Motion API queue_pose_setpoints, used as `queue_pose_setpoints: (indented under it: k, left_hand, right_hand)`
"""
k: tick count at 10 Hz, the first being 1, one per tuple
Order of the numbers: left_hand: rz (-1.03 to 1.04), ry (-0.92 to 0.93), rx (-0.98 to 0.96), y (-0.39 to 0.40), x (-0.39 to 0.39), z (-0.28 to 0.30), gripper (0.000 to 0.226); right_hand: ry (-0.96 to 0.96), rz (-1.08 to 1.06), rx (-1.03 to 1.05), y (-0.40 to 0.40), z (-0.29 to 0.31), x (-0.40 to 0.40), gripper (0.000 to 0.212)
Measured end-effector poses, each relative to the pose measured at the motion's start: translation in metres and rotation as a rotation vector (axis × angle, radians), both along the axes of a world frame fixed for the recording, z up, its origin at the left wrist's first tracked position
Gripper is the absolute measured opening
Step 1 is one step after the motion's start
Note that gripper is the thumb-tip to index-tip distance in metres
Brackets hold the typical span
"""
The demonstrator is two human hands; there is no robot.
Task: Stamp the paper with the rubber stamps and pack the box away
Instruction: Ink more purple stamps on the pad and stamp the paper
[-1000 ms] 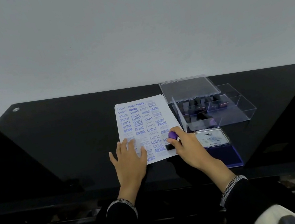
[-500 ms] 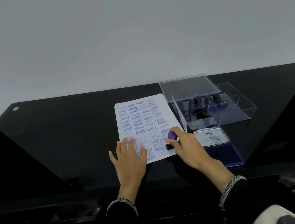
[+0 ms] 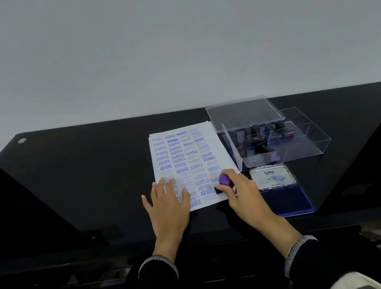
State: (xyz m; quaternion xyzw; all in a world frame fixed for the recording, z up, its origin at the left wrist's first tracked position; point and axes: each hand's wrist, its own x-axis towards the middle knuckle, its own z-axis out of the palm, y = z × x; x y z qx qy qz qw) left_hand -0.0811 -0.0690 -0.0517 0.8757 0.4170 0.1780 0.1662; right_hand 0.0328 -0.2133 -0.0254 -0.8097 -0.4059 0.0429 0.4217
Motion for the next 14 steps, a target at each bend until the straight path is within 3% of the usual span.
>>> queue_pose_setpoints:
  k: [4,7,10,14]
  left_hand:
    - [0.000,0.003,0.005,0.000,0.000,-0.001,0.051]
    - [-0.002,-0.008,0.010,0.000,0.000,-0.001,0.051]
    - [-0.004,0.002,0.014,0.000,0.000,-0.001,0.050]
    - [0.000,-0.006,0.005,0.000,0.000,0.000,0.051]
  right_hand:
    - [0.035,0.041,-0.064,0.012,0.015,0.013,0.008]
    - [0.019,-0.007,0.041,0.005,0.007,-0.001,0.005]
    - [0.030,0.015,-0.050,0.015,0.015,0.011,0.007]
    - [0.044,-0.024,0.028,0.008,0.007,0.001,0.007]
